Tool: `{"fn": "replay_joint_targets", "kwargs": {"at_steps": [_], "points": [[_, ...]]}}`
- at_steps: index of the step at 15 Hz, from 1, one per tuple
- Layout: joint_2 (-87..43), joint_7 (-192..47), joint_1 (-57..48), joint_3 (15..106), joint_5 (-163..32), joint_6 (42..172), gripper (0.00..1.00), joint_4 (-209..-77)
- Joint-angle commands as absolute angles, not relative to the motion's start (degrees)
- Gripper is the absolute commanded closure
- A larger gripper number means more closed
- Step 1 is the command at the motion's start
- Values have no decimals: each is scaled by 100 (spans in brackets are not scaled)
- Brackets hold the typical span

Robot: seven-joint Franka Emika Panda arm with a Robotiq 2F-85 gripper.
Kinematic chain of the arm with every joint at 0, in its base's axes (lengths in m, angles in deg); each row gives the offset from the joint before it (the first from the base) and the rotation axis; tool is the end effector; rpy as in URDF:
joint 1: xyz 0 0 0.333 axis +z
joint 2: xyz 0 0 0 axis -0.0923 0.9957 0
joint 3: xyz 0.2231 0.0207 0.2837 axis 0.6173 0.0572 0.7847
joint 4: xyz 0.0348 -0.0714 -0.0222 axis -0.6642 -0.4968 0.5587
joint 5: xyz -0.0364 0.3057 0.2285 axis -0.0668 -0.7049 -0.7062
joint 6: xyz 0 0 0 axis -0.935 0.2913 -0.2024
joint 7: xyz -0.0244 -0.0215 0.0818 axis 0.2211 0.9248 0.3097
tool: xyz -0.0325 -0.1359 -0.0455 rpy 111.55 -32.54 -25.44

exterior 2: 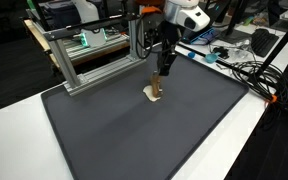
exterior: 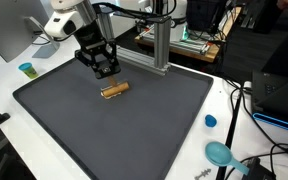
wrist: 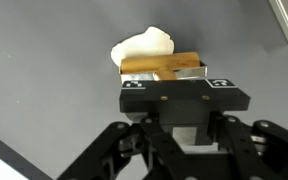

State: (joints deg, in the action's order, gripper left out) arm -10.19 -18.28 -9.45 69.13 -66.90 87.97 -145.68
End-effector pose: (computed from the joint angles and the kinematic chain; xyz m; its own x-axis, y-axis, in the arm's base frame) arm 0.6693 -0.0013 0.3202 0.6287 0.7740 -0.0744 0.7666 -0.6330 -0.1076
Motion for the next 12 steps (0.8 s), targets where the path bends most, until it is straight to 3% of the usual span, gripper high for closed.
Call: {"fn": "replay_joint_targets", "kwargs": {"at_steps": [1,7,12], "points": [[-945,-1584,-1074,7157,-7278,9040,78,-14814],[-1490,-1810,-1078,7237,-7812,9864,78,-15340],[-2798,-2874,-1019,6928,-7791,10248,78,-16433]]}}
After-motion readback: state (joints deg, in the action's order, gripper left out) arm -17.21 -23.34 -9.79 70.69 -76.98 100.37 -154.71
